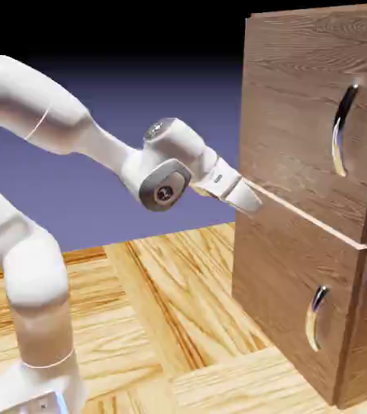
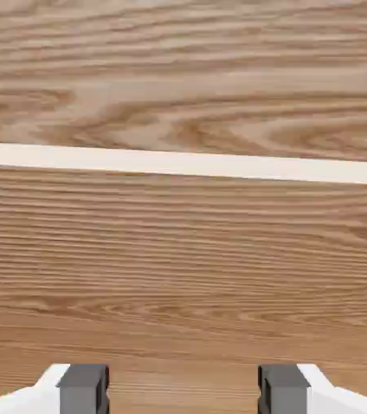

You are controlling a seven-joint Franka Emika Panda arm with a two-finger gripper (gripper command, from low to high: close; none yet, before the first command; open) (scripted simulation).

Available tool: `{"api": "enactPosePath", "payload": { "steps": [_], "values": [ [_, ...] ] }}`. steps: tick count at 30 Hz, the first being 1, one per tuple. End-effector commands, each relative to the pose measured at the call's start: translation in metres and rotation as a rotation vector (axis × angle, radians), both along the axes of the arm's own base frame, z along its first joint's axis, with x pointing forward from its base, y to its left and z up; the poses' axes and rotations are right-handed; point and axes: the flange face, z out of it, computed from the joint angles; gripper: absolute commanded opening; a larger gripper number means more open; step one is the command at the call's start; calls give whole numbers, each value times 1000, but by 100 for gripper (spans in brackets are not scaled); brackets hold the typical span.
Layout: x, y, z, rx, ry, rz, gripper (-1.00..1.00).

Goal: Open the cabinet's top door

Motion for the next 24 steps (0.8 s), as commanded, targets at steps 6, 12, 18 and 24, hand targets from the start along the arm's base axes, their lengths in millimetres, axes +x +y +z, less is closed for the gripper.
{"api": "enactPosePath", "payload": {
  "steps": [6,12,18,24],
  "values": [
    [-9,0,55,-310,-138,269,0],
    [-25,-10,103,-639,-270,485,0],
    [-41,-29,141,-981,-382,649,0],
    [-56,-58,167,-1331,-460,764,0]
  ]
}}
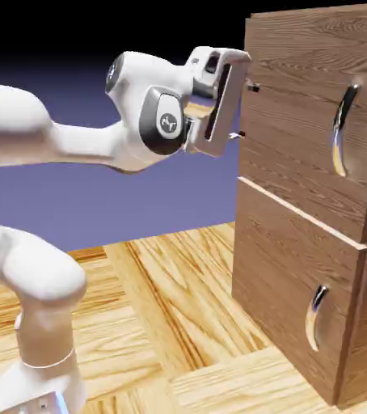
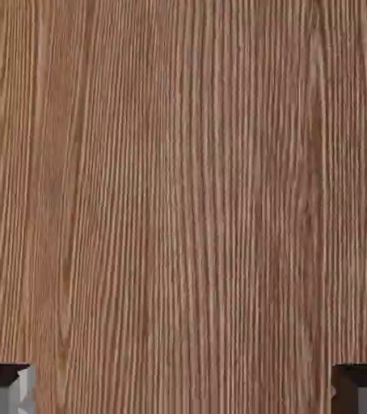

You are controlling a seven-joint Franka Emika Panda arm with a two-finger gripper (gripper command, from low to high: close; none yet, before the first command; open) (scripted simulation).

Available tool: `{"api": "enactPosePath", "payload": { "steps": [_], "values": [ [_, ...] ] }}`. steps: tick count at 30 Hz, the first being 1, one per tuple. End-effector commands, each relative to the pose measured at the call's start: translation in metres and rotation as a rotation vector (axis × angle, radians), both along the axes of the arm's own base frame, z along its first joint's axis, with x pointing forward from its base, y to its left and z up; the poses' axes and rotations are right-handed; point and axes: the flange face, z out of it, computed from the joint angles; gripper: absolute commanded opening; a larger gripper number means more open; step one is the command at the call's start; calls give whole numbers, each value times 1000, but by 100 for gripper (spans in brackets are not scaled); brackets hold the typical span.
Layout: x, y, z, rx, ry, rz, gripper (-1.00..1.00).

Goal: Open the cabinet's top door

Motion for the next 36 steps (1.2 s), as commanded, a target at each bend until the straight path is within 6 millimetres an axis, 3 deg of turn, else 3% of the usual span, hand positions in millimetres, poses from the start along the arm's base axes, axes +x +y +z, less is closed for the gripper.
{"api": "enactPosePath", "payload": {
  "steps": [1,10,18,25,27,32,33,34,36],
  "values": [
    [-2,-6,3,-55,-22,14,0],
    [-9,-62,12,-543,-189,91,0],
    [3,-115,-9,-969,-278,113,0],
    [30,-154,-50,-1339,-304,128,0],
    [33,-158,-56,-1377,-304,131,0],
    [83,-155,-56,-1377,-304,131,0],
    [83,-155,-56,-1377,-304,131,-100],
    [83,-155,-56,-1377,-304,131,-100],
    [62,-147,-56,-1384,-265,84,-100]
  ]
}}
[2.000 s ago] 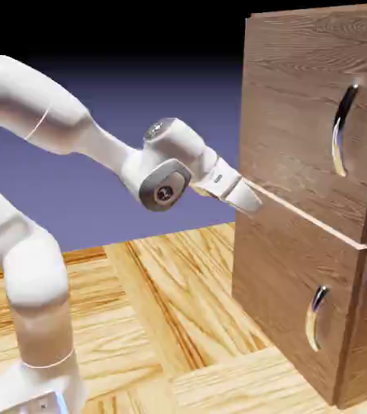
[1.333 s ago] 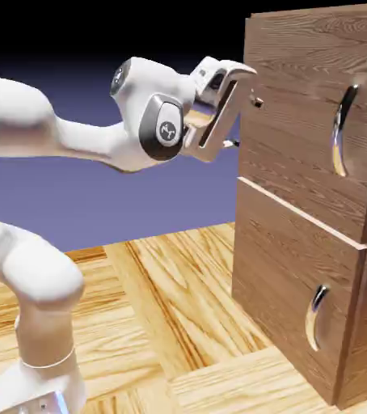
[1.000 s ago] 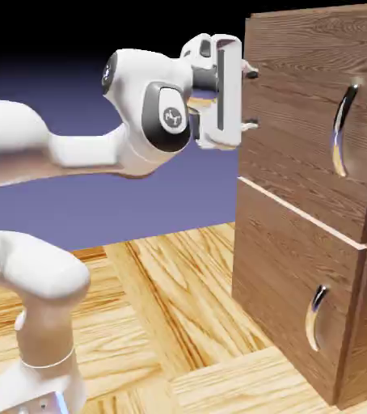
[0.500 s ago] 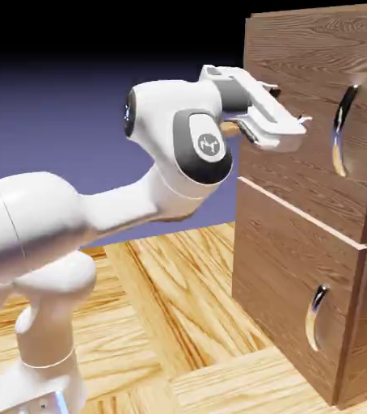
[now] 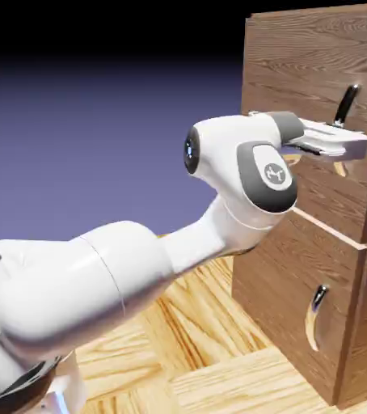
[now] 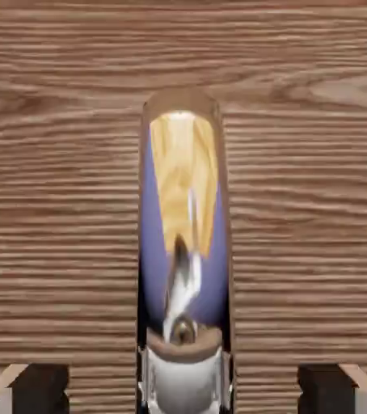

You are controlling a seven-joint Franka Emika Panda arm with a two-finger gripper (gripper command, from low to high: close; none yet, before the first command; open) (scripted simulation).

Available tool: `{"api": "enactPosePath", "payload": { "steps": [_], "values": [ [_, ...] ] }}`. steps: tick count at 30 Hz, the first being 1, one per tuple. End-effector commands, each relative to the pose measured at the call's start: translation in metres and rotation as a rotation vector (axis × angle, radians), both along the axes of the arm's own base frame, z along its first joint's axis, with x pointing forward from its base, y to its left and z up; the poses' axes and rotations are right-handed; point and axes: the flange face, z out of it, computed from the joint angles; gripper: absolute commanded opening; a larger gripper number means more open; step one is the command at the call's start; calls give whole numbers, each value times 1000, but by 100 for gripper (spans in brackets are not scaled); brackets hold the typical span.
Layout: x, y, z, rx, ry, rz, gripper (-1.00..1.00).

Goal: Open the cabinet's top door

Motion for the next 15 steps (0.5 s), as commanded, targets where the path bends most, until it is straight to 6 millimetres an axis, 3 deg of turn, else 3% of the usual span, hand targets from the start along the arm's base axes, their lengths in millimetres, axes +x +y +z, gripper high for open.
{"api": "enactPosePath", "payload": {
  "steps": [1,10,15],
  "values": [
    [-11,4,0,1,0,-27,-100],
    [-102,59,0,1,0,-290,-100],
    [-142,95,0,1,0,-422,-100]
  ]
}}
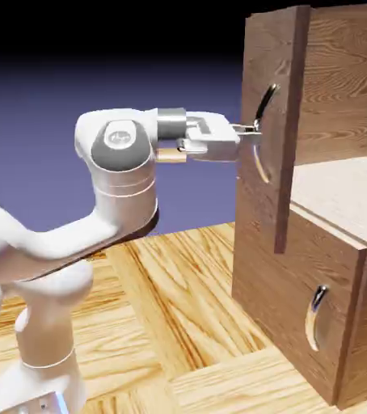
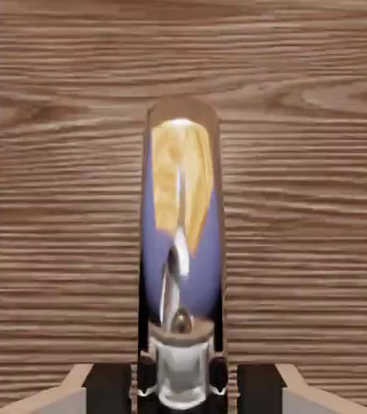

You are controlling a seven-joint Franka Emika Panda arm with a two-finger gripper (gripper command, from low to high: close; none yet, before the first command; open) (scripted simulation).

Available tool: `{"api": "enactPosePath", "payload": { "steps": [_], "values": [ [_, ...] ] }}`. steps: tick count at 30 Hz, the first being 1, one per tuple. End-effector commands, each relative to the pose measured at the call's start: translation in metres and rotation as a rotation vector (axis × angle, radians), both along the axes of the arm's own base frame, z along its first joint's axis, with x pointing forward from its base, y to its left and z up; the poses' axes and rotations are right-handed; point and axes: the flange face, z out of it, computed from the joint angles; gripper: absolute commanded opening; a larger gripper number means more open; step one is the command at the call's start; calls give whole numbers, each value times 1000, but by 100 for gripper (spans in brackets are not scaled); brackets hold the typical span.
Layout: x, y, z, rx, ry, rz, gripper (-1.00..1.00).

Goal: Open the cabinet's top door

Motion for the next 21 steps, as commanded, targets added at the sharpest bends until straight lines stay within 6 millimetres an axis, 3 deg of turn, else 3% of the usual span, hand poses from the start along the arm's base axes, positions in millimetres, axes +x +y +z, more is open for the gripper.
{"api": "enactPosePath", "payload": {
  "steps": [1,10,21],
  "values": [
    [-7,7,0,0,0,-22,-100],
    [-49,61,0,0,0,-191,-100],
    [-84,128,0,0,0,-375,-100]
  ]
}}
